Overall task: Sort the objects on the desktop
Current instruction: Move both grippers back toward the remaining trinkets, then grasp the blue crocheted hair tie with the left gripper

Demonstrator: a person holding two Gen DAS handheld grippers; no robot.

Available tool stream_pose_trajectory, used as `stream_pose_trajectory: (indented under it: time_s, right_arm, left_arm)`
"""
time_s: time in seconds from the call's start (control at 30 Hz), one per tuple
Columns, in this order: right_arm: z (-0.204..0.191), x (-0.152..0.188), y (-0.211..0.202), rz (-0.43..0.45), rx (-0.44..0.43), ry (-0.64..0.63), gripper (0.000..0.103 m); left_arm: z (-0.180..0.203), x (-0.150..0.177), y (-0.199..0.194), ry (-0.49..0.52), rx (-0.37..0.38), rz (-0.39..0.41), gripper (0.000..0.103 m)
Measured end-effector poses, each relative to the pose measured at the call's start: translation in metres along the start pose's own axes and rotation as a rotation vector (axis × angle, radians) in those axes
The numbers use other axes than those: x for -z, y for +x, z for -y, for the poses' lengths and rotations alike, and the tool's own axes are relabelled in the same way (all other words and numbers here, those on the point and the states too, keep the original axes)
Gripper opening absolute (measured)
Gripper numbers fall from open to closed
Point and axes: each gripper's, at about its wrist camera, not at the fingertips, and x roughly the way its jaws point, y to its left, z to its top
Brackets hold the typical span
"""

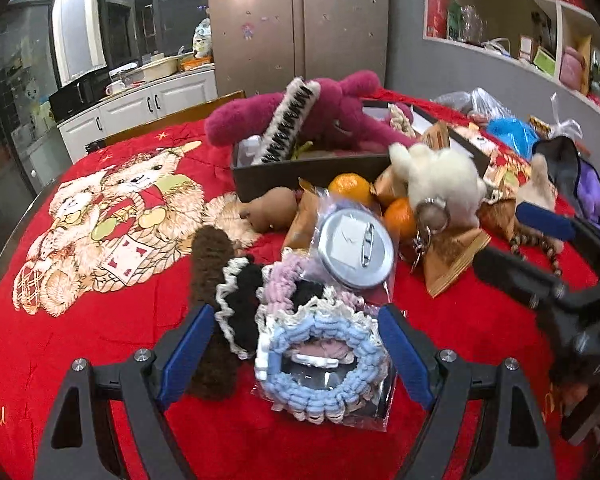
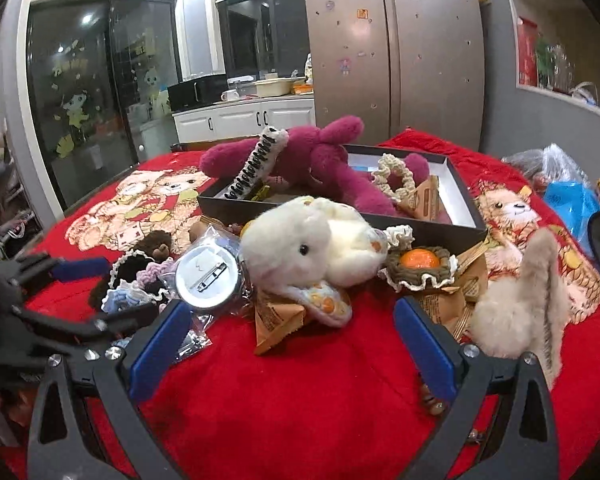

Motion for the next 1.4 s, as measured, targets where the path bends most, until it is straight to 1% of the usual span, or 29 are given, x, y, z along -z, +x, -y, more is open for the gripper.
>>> stream_pose_trajectory:
  time_s: [0.03, 0.1, 0.13, 0.2, 0.3, 0.33, 0.4, 0.43, 0.47, 0.5, 0.53, 0.57, 0.7, 0.8, 0.83, 0.87, 0.9, 0.93, 1.0, 1.03, 1.1, 1.23, 1.27, 1.3, 1.37, 1.4]
  right_arm:
    - [0.003, 0.0, 0.002, -0.009, 0.006, 0.013, 0.101]
    - [0.005, -0.001, 0.008, -0.041, -0.012, 0.025, 0.088]
    - [0.005, -0.001, 0.012, -0.061, -0.018, 0.024, 0.085]
    - [0.001, -0.001, 0.019, -0.098, -0.039, 0.012, 0.074]
    - [-0.005, 0.0, 0.025, -0.127, -0.061, -0.01, 0.068]
    - [-0.005, 0.0, 0.026, -0.133, -0.067, -0.012, 0.067]
    - [-0.005, -0.001, 0.031, -0.149, -0.085, -0.002, 0.059]
    - [-0.003, -0.001, 0.033, -0.154, -0.097, 0.006, 0.056]
    - [-0.002, -0.002, 0.035, -0.162, -0.107, 0.017, 0.051]
    - [-0.001, -0.002, 0.037, -0.17, -0.106, 0.024, 0.045]
    - [0.0, -0.002, 0.038, -0.177, -0.104, 0.03, 0.042]
    - [0.002, -0.002, 0.039, -0.18, -0.103, 0.038, 0.036]
    - [0.001, -0.002, 0.036, -0.171, -0.105, 0.041, 0.031]
    - [-0.002, -0.001, 0.031, -0.162, -0.1, 0.03, 0.027]
    - [-0.002, -0.001, 0.03, -0.16, -0.101, 0.027, 0.026]
    - [-0.003, 0.0, 0.028, -0.159, -0.103, 0.025, 0.023]
    - [-0.003, 0.001, 0.027, -0.158, -0.105, 0.025, 0.02]
    - [-0.003, 0.002, 0.025, -0.153, -0.111, 0.028, 0.017]
    - [-0.003, 0.003, 0.022, -0.146, -0.124, 0.031, 0.014]
    - [-0.004, 0.004, 0.02, -0.145, -0.124, 0.03, 0.014]
    - [-0.005, 0.005, 0.018, -0.142, -0.124, 0.026, 0.013]
    - [-0.006, 0.007, 0.011, -0.128, -0.125, 0.021, 0.012]
    - [-0.006, 0.008, 0.01, -0.13, -0.128, 0.023, 0.012]
    - [-0.006, 0.008, 0.01, -0.13, -0.13, 0.023, 0.011]
    - [-0.006, 0.008, 0.007, -0.123, -0.135, 0.026, 0.011]
    - [-0.005, 0.007, 0.006, -0.121, -0.142, 0.028, 0.011]
  left_arm:
    - [0.003, 0.0, 0.0, 0.02, -0.019, 0.008, 0.086]
    - [0.007, 0.002, 0.003, 0.049, -0.039, 0.003, 0.086]
    - [0.008, 0.003, 0.003, 0.055, -0.047, 0.003, 0.086]
    - [0.01, 0.003, 0.005, 0.072, -0.057, 0.006, 0.086]
    - [0.015, 0.004, 0.009, 0.108, -0.084, 0.006, 0.086]
    - [0.017, 0.005, 0.01, 0.114, -0.086, 0.002, 0.086]
    - [0.017, 0.005, 0.015, 0.121, -0.083, -0.019, 0.086]
    - [0.017, 0.005, 0.015, 0.121, -0.082, -0.021, 0.086]
    - [0.016, 0.005, 0.015, 0.118, -0.079, -0.02, 0.086]
    - [0.016, 0.005, 0.015, 0.116, -0.078, -0.021, 0.086]
    - [0.016, 0.005, 0.015, 0.117, -0.079, -0.022, 0.086]
    - [0.016, 0.005, 0.015, 0.118, -0.081, -0.022, 0.086]
    - [0.016, 0.006, 0.014, 0.11, -0.067, -0.019, 0.086]
    - [0.012, 0.005, 0.009, 0.083, -0.018, -0.01, 0.086]
    - [0.01, 0.004, 0.006, 0.066, 0.01, 0.0, 0.085]
    - [0.01, 0.004, 0.004, 0.061, 0.029, 0.004, 0.075]
    - [0.01, 0.004, 0.002, 0.06, 0.027, 0.005, 0.063]
    - [0.011, 0.003, -0.001, 0.067, 0.009, 0.011, 0.06]
    - [0.011, 0.003, -0.004, 0.072, 0.003, 0.019, 0.047]
    - [0.011, 0.002, -0.005, 0.072, 0.008, 0.021, 0.044]
    - [0.011, 0.001, -0.008, 0.068, 0.009, 0.027, 0.034]
    - [0.009, 0.0, -0.014, 0.064, 0.032, 0.038, 0.028]
    - [0.008, 0.0, -0.016, 0.062, 0.041, 0.043, 0.024]
    - [0.008, 0.0, -0.018, 0.06, 0.047, 0.048, 0.016]
    - [0.008, -0.001, -0.022, 0.061, 0.067, 0.053, 0.007]
    - [0.009, -0.001, -0.024, 0.062, 0.072, 0.058, 0.007]
